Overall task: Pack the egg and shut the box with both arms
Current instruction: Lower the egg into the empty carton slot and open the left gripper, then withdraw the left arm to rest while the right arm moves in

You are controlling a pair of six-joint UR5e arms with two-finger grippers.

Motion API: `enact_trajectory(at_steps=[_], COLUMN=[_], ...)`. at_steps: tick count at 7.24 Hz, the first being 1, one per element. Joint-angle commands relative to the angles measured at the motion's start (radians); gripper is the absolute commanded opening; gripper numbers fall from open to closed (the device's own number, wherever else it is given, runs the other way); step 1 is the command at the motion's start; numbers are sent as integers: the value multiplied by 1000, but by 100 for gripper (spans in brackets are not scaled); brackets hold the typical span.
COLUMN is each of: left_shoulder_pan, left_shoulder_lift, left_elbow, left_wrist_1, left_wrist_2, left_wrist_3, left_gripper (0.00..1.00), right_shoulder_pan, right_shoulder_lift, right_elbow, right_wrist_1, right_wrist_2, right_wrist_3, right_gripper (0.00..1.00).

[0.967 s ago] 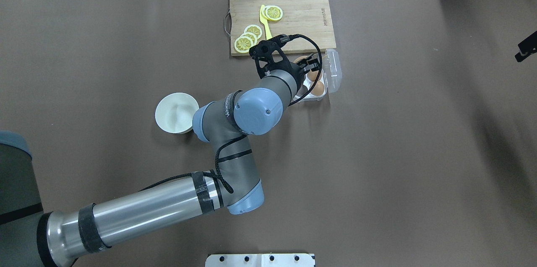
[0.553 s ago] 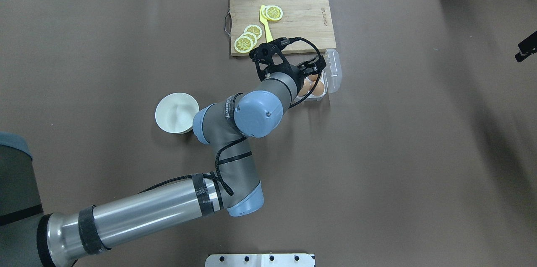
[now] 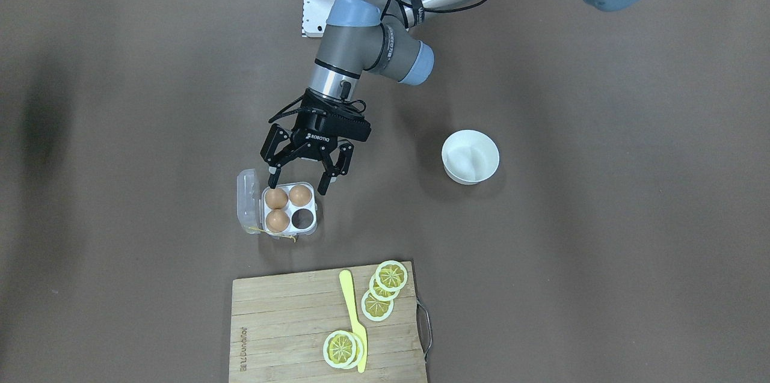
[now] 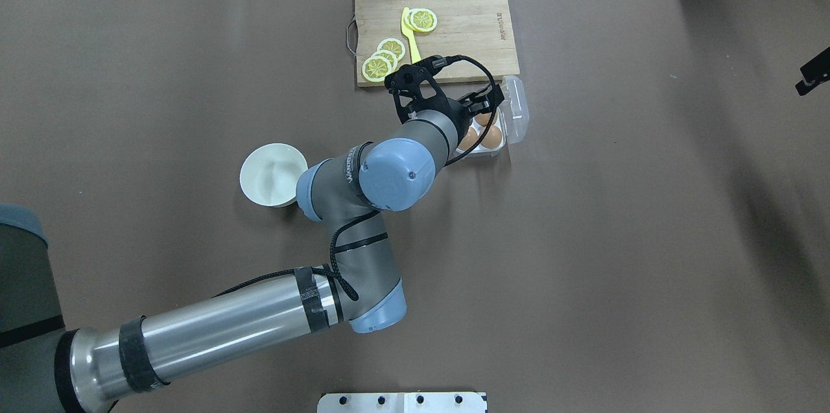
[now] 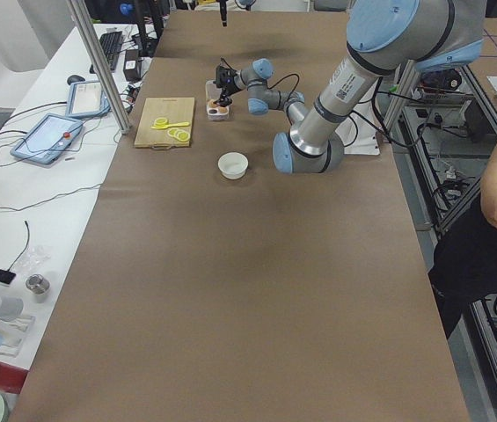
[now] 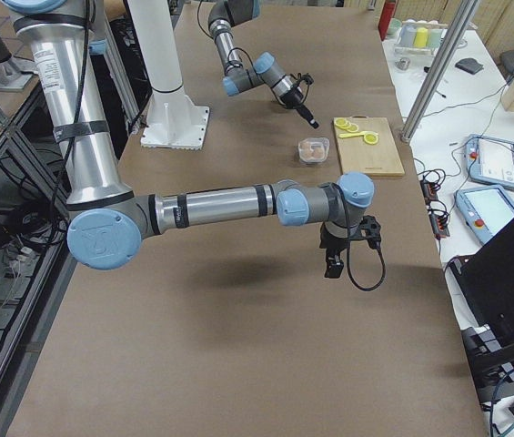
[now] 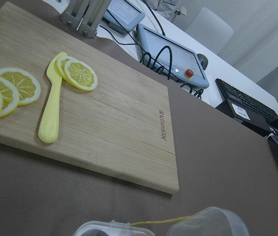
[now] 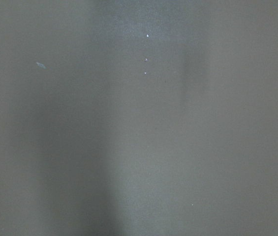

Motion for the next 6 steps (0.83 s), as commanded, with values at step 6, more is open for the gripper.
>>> enact_trajectory(at_steps=[6], left_shoulder_pan=[-354], left_shoulder_lift=[317], left_elbow=[-267], left_wrist_1=[1], left_wrist_2=[-693], left_wrist_3=[223], left_gripper=[96], right_shoulder_pan=[-66], right_shoulder_lift=[22], right_elbow=[77], right_wrist_1=[0], right_wrist_2=[-1], right_wrist_3=[8], right_gripper=[100])
